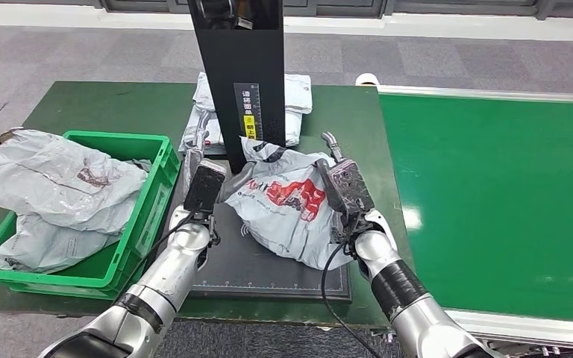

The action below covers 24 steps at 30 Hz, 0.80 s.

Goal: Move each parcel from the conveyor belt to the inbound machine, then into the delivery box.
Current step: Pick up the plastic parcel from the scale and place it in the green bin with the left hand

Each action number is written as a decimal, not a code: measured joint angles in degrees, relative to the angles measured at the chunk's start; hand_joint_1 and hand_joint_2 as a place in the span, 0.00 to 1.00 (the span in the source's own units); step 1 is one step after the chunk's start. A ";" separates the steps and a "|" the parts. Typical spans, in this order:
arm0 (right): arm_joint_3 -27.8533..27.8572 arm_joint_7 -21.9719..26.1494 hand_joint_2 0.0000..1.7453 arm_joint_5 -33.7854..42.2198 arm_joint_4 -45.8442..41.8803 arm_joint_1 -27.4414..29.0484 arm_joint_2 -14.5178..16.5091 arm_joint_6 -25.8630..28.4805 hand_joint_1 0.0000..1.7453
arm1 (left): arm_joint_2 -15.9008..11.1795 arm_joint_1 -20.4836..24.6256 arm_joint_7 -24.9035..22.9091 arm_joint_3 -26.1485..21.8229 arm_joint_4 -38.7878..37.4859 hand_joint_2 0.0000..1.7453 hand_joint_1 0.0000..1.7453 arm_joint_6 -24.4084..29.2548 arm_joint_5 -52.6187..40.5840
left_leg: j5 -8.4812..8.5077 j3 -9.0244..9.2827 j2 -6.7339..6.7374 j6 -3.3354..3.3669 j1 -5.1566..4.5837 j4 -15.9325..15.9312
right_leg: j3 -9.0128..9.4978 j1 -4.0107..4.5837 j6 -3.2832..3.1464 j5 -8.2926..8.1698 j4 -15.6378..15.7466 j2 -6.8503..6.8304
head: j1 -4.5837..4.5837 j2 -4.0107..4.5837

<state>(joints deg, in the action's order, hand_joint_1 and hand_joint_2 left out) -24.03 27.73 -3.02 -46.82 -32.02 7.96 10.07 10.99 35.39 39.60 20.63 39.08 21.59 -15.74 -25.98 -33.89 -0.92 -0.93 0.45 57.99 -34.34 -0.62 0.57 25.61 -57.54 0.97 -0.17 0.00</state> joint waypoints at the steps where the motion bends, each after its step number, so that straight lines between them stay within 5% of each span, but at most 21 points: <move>1: 0.22 0.49 0.00 0.79 -0.24 0.10 -0.12 -0.63 0.00 | -0.10 0.07 -0.32 0.55 -0.16 1.00 0.00 -0.65 -1.28 | 0.00 0.00 0.00 0.00 0.00 0.00 | 0.00 0.00 0.00 0.00 0.00 0.00 | 0.01 0.00; 5: 1.97 2.10 0.00 3.86 -1.56 0.43 -0.99 -3.88 0.00 | -0.48 0.38 -1.73 3.87 -1.53 1.00 0.00 -2.01 -7.02 | 0.00 -0.01 -0.01 0.00 -0.01 0.00 | 0.01 -0.01 0.00 0.00 0.00 -0.01 | -0.01 0.00; 14: 2.98 -2.39 0.00 5.69 -0.55 0.49 -2.60 -13.87 0.00 | -0.52 0.42 -2.40 5.43 -1.96 1.00 0.00 -1.09 -7.00 | 0.00 -0.01 0.00 0.01 -0.05 0.00 | -0.01 -0.02 0.01 -0.01 0.00 -0.01 | -0.01 0.00; 24: 2.97 -4.28 0.00 1.30 2.86 -0.97 -2.68 -17.36 0.00 | -0.66 0.34 -1.87 5.39 1.20 1.00 0.00 -5.75 -5.14 | 0.00 -0.05 -0.01 0.01 -0.04 0.00 | 0.00 -0.03 0.01 -0.01 -0.02 -0.01 | -0.01 0.00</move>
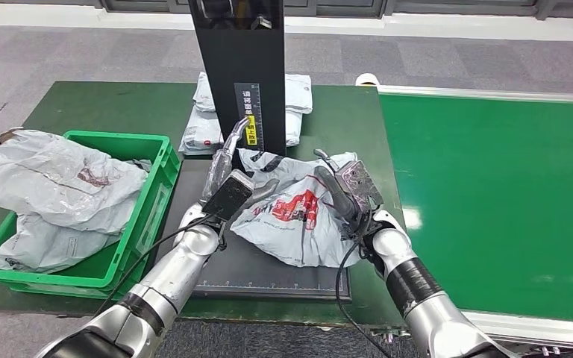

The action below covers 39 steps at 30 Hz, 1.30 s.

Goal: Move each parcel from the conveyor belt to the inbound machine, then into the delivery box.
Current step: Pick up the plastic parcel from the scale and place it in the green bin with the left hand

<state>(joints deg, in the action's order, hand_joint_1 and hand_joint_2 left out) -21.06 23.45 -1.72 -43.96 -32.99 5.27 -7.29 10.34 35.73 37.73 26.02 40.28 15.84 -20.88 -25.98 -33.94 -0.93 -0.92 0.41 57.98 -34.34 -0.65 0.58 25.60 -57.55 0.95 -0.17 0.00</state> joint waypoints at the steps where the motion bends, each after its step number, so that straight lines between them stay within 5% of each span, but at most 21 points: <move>1: -0.01 -0.19 0.00 -0.25 0.40 -0.30 0.02 -0.29 0.00 | 0.00 -0.01 0.08 0.00 0.20 1.00 0.00 -0.69 0.09 | 0.00 0.00 0.00 0.00 0.00 0.00 | 0.00 0.00 0.00 0.00 0.00 0.00 | 0.00 0.00; 4: -0.02 -0.46 0.00 -1.00 1.66 -1.08 0.19 -1.28 0.00 | 0.02 -0.01 -0.06 0.08 0.57 1.00 0.00 -5.53 0.73 | 0.00 0.00 -0.01 0.00 0.00 0.00 | 0.00 0.00 0.00 0.00 0.00 -0.01 | 0.01 0.00; 9: -0.05 -0.57 0.00 -1.61 2.93 -2.17 0.84 -1.69 0.00 | 0.12 0.12 -3.21 2.97 -0.45 1.00 0.00 -21.19 -0.90 | 0.00 0.00 -0.02 0.01 -0.01 0.01 | -0.01 0.00 0.00 0.00 0.01 -0.02 | 0.00 0.00; 18: -0.06 -2.16 0.00 -2.17 3.39 -3.01 1.16 -1.71 0.00 | 0.61 2.29 -7.12 13.21 -8.25 1.00 0.00 -31.02 -13.11 | 0.01 0.01 -0.04 0.01 -0.01 0.01 | 0.00 0.00 0.00 0.00 0.01 -0.06 | 0.00 0.00; 26: -0.03 -2.38 0.00 -1.39 2.91 -3.15 1.21 -0.43 0.00 | 0.83 5.99 -21.51 22.45 -15.49 1.00 0.00 -31.17 -23.78 | 0.02 0.09 -0.06 0.02 0.00 0.01 | 0.13 0.00 0.01 0.00 0.01 -0.08 | 0.00 0.00; 30: -0.03 -2.18 0.00 -1.33 2.82 -3.14 1.22 -0.38 0.00 | 0.85 7.22 -22.68 24.35 -17.16 1.00 1.00 -30.94 -24.51 | 0.04 0.16 -0.06 0.04 0.00 0.01 | 0.21 0.00 0.03 -0.02 0.01 -0.08 | 0.01 0.00; 35: 0.20 0.23 0.00 -2.03 1.49 -2.02 1.36 1.08 0.00 | 0.68 7.68 -28.83 24.96 -18.21 1.00 1.00 -26.42 -27.78 | 0.07 0.33 -0.03 0.07 0.00 0.00 | 0.36 0.00 0.01 -0.09 0.02 -0.07 | -0.01 0.00; 39: 1.86 1.43 0.00 -1.93 -3.48 1.49 1.39 2.36 0.00 | -0.13 7.29 -30.70 24.67 -18.55 1.00 1.00 -17.94 -29.90 | 0.09 0.42 -0.01 0.04 -0.01 0.00 | 0.41 0.01 -0.01 -0.09 0.02 -0.06 | 0.00 0.00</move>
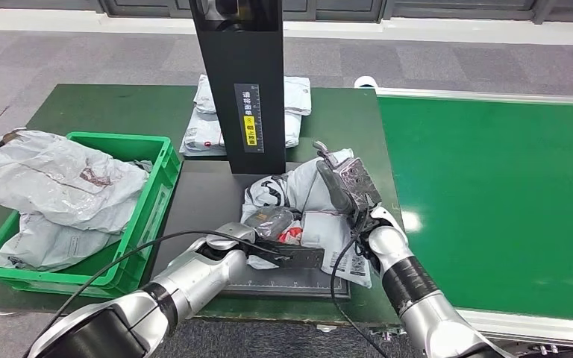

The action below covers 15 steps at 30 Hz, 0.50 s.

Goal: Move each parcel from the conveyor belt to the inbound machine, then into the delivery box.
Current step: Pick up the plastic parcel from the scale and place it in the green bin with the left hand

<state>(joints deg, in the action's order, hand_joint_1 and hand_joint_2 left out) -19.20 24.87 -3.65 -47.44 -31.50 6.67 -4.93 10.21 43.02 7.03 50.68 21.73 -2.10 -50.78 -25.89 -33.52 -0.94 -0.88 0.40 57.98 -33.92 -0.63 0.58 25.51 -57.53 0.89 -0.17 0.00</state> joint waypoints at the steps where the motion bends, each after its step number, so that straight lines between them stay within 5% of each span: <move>1: 0.63 0.11 0.00 0.24 -1.78 1.01 -0.04 0.19 0.00 | -0.22 -0.22 -0.17 -0.34 -0.01 1.00 1.00 3.42 -0.39 | 0.01 0.00 0.00 -0.02 0.00 0.00 | -0.02 0.00 -0.01 -0.01 0.00 0.00 | 0.00 0.00; 10: 5.13 -0.02 0.00 2.98 -12.58 8.14 -1.27 2.58 0.00 | -3.92 -1.57 1.17 -13.95 6.50 1.00 1.00 37.67 -0.02 | 0.09 -0.22 0.10 -0.07 0.03 0.00 | -0.30 0.04 -0.04 -0.08 -0.06 0.09 | 0.00 0.00; 15: 5.19 0.20 0.00 3.16 -12.71 9.81 -1.40 4.03 0.00 | -6.65 -3.71 1.35 -27.99 18.43 1.00 1.00 41.83 -14.31 | 0.09 -0.40 0.13 -0.07 0.05 0.00 | -0.48 0.03 -0.05 -0.08 -0.07 0.13 | 0.00 0.00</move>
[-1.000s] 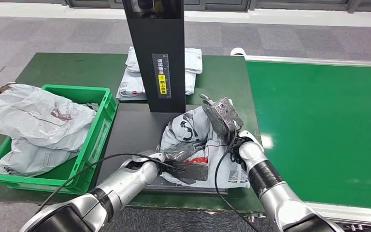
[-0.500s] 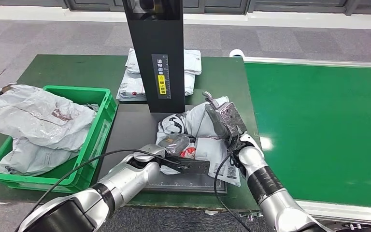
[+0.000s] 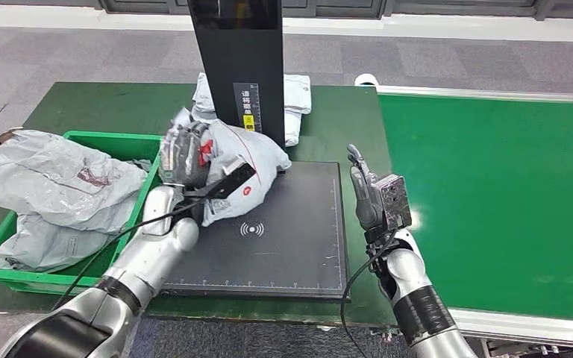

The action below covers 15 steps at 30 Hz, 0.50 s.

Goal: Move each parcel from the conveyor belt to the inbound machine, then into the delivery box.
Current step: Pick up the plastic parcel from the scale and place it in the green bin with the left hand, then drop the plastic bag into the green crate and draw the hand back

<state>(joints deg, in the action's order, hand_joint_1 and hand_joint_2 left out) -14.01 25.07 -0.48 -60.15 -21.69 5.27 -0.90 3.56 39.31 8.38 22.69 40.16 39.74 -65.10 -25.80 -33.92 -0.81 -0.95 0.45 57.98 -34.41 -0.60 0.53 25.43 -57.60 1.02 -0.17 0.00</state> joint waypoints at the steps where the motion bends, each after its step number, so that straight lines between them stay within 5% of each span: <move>1: 0.00 0.00 0.00 -0.03 0.00 0.33 0.00 0.16 0.00 | -0.35 -0.67 0.43 -3.26 2.89 1.00 1.00 0.08 -3.03 | 0.00 -0.03 0.01 0.00 0.00 0.00 | -0.03 0.00 0.00 0.00 0.00 0.01 | -0.01 0.00; 15: 0.10 -0.05 0.00 0.69 -0.01 2.18 -0.75 0.59 0.00 | -4.34 -8.40 3.10 -28.95 30.39 1.00 1.00 0.15 -16.52 | -0.05 -0.19 0.19 -0.04 0.01 0.00 | -0.23 0.00 0.00 0.01 0.00 0.17 | 0.01 0.00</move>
<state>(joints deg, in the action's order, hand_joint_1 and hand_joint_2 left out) -13.91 25.02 0.21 -60.16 -19.51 4.52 -0.31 -0.77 30.91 11.48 -6.26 70.56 39.89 -81.62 -25.85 -34.11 -0.62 -0.99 0.46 57.98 -34.64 -0.60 0.54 25.44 -57.60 1.19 -0.16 0.00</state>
